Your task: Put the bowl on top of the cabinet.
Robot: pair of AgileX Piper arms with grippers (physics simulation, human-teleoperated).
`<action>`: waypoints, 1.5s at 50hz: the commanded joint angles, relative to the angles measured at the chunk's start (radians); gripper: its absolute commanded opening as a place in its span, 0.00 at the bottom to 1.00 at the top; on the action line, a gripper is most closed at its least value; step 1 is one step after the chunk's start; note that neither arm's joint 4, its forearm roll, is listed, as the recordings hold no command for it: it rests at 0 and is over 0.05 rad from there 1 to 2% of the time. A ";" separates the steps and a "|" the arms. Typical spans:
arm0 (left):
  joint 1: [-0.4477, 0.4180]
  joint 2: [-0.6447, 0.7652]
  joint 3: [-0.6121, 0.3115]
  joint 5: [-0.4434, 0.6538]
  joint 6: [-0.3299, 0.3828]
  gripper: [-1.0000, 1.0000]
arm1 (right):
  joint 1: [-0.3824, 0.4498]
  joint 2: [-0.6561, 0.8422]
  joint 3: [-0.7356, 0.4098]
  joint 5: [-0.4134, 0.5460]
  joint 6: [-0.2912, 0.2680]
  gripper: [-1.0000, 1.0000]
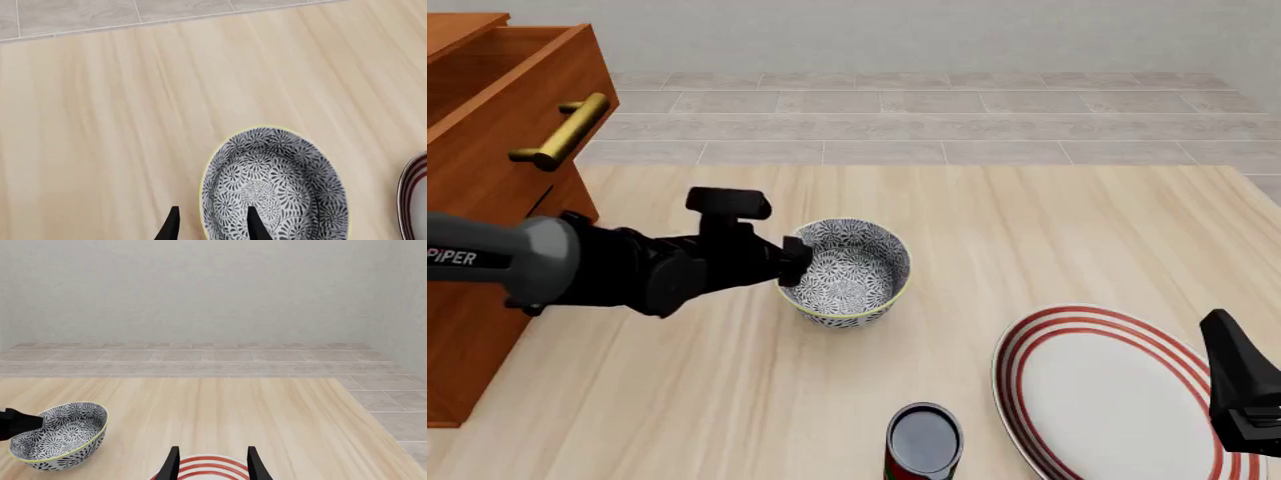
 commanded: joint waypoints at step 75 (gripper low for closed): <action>0.008 -0.063 -0.020 0.039 0.016 0.00 | 0.000 0.000 0.000 0.000 0.000 1.00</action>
